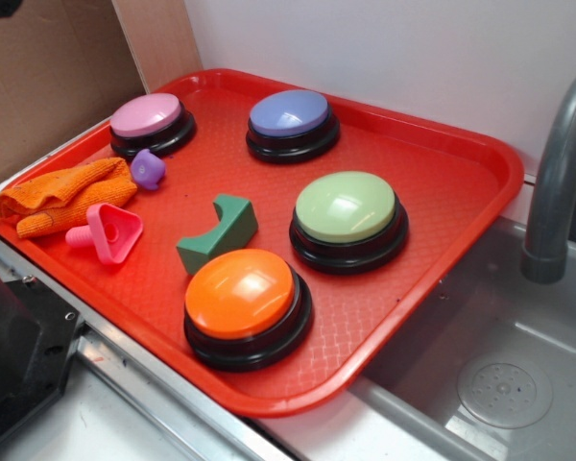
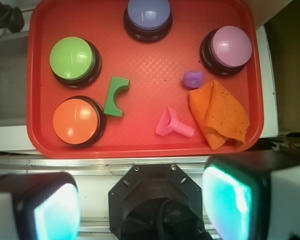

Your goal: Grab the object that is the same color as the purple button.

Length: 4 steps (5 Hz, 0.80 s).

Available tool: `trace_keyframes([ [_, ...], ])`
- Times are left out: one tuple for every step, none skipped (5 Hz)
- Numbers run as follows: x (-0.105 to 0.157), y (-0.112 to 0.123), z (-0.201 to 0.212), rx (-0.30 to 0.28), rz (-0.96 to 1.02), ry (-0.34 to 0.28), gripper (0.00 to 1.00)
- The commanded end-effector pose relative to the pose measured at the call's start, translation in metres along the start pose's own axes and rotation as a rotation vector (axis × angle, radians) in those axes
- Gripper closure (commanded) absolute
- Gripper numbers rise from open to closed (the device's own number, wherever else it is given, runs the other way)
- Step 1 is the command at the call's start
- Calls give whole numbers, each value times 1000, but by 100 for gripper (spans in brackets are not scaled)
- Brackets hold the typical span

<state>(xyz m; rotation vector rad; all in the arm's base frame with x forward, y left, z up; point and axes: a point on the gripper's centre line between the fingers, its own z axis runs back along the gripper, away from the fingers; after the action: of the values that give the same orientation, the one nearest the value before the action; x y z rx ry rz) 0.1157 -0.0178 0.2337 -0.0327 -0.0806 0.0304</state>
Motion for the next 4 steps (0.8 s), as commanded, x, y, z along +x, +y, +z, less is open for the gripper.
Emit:
trace_keyframes([
  [0,0,0,0,0,0,0],
  [10,12,-14,68,61,-38,0],
  [26,28,-31,103,74,-55,0],
  [42,49,-63,125,160,-65,0],
])
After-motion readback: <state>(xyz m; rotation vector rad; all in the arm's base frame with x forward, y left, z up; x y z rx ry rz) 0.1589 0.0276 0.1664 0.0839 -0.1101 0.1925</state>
